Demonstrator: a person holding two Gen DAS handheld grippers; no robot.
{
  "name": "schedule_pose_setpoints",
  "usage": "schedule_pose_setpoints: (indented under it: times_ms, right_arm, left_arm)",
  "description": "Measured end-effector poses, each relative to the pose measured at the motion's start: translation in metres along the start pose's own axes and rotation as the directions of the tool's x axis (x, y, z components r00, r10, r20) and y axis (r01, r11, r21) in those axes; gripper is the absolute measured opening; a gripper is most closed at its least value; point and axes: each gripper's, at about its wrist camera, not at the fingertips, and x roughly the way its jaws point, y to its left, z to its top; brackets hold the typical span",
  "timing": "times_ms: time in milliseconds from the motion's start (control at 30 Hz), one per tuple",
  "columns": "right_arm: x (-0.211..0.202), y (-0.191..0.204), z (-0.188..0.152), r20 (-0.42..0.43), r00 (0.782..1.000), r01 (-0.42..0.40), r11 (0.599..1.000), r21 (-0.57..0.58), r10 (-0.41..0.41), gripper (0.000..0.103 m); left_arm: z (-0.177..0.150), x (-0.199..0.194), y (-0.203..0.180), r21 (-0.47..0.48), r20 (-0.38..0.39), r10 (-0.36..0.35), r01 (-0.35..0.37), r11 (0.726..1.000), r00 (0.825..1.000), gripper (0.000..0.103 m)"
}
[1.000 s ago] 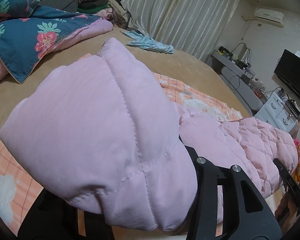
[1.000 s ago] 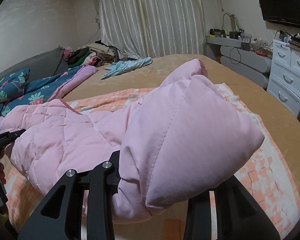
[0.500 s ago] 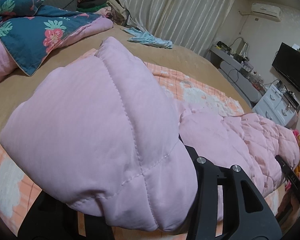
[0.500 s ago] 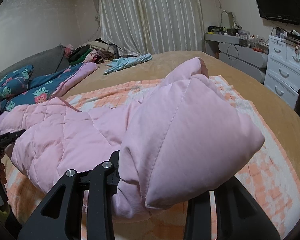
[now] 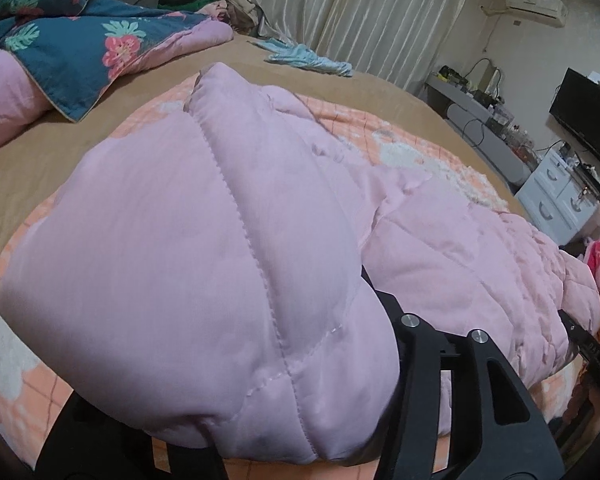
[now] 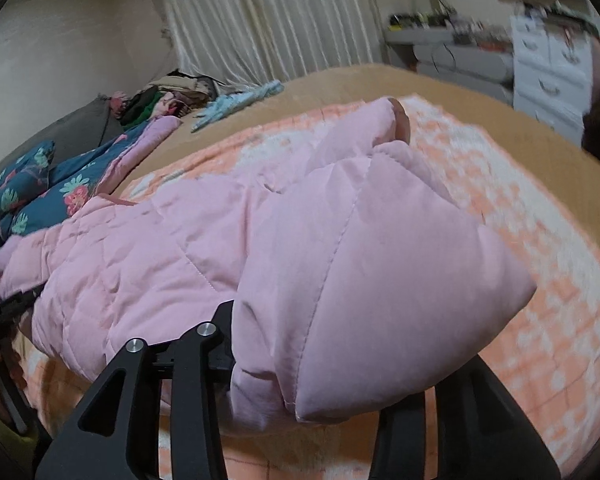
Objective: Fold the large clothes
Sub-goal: 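Fold the lifted end over the jacket bundle with both grippers, then lay the end down and open both grippers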
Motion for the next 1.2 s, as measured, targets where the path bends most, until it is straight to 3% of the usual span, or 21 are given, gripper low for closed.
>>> schedule_pose_setpoints:
  times_ms: [300, 367, 500, 567, 700, 733, 933, 1200]
  right_arm:
    - [0.007, -0.024, -0.018, -0.077, 0.997, -0.011, 0.988, 0.153, 0.023, 0.068]
    - [0.003, -0.024, -0.02, -0.084, 0.996, 0.012, 0.988, 0.155, 0.002, 0.082]
    - [-0.01, -0.023, -0.025, -0.088, 0.996, 0.033, 0.989, 0.142, -0.021, 0.091]
    - [-0.02, -0.022, -0.027, -0.082, 0.996, 0.05, 0.99, 0.131, -0.04, 0.092]
    - [-0.053, -0.014, -0.03, -0.051, 0.996, 0.081, 0.994, 0.068, -0.077, 0.094]
    - [-0.061, -0.013, -0.032, -0.035, 0.996, 0.081, 0.995, 0.054, -0.079, 0.099]
    - [-0.111, 0.005, -0.031, 0.05, 0.997, 0.067, 0.998, -0.022, -0.066, 0.099]
    - [-0.161, 0.036, -0.028, 0.131, 0.991, 0.024, 0.995, -0.101, -0.01, 0.099]
  left_arm:
    - [-0.016, 0.001, 0.009, -0.011, -0.012, 0.0, 0.0, 1.0, 1.0, 0.054]
    - [-0.017, -0.002, 0.01, -0.01, -0.021, -0.001, 0.0, 1.0, 1.0, 0.058]
    - [-0.02, -0.012, 0.011, -0.001, -0.035, 0.011, -0.011, 1.0, 0.999, 0.067]
    - [-0.02, -0.017, 0.012, -0.001, -0.044, 0.023, -0.023, 1.0, 0.999, 0.079]
    - [-0.022, -0.039, 0.007, 0.028, -0.048, 0.039, -0.037, 0.999, 0.998, 0.093]
    - [-0.022, -0.043, 0.005, 0.031, -0.046, 0.042, -0.041, 0.999, 0.998, 0.094]
    - [-0.023, -0.081, -0.008, 0.047, 0.0, 0.062, -0.062, 0.997, 0.998, 0.094]
    - [-0.033, -0.137, -0.047, 0.131, 0.092, -0.009, -0.003, 0.991, 0.996, 0.094]
